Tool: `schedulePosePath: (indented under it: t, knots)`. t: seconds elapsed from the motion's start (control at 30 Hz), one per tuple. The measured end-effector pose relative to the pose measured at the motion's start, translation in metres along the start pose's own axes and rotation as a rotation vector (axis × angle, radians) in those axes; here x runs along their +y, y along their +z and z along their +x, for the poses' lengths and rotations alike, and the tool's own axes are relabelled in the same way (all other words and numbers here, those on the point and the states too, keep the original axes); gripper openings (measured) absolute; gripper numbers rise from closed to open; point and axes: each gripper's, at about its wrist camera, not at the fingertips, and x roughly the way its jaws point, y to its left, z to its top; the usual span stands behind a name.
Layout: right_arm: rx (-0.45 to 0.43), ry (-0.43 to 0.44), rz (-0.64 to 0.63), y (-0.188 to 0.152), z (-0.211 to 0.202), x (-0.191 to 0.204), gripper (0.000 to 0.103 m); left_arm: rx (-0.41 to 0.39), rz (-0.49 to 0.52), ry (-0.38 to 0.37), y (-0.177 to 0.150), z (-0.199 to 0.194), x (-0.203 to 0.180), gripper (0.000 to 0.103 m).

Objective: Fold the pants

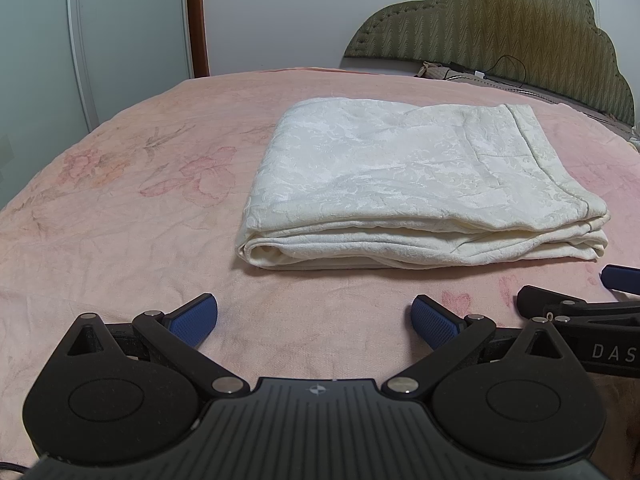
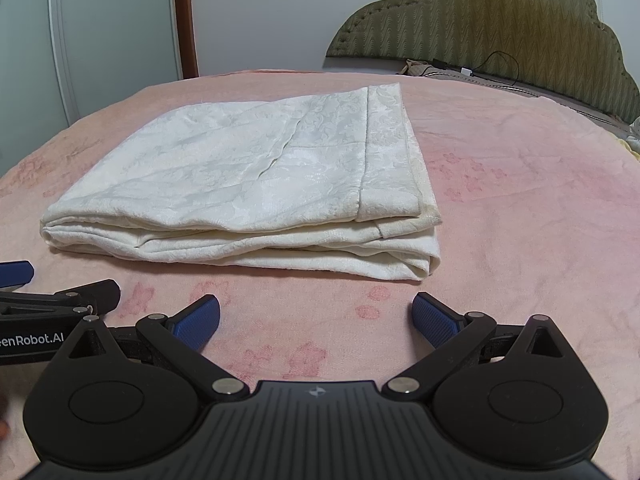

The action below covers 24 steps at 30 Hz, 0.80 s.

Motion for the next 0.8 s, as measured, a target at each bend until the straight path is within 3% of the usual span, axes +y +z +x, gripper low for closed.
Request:
schedulePosePath:
  t: [0.8]
  knots:
    - [-0.001,0.011,-0.020,0.0006,0.0017,-0.0021,0.103,-0.005,-0.022,0.043,-0.0010,-0.0060,0.0017,0.103]
